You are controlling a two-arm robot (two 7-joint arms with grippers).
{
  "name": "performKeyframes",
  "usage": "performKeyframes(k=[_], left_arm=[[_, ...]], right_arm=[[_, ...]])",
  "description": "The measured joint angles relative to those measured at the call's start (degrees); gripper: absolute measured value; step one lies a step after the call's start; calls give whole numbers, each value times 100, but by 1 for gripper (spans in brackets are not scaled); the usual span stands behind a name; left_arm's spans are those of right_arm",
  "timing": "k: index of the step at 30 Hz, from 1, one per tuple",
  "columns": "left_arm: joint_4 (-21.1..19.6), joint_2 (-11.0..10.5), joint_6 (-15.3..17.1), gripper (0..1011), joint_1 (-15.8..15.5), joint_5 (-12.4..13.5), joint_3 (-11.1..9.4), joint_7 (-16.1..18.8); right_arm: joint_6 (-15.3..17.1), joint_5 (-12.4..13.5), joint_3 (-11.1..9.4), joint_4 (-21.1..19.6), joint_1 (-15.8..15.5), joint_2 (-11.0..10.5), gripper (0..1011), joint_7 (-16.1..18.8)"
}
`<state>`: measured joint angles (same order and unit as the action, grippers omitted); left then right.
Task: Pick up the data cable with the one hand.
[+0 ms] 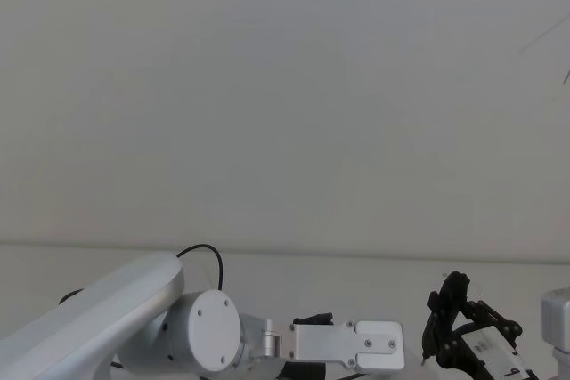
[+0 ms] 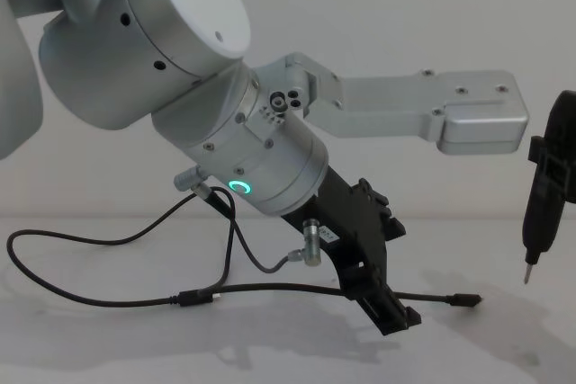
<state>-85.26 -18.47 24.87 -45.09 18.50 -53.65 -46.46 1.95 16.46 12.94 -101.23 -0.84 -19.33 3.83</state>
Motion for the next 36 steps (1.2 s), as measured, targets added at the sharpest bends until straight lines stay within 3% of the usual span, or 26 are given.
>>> performKeyframes(k=[36], left_arm=[[302, 233, 109, 992, 88, 302, 87, 226]], right_arm=[[0, 0, 0, 0, 0, 0, 268, 0]])
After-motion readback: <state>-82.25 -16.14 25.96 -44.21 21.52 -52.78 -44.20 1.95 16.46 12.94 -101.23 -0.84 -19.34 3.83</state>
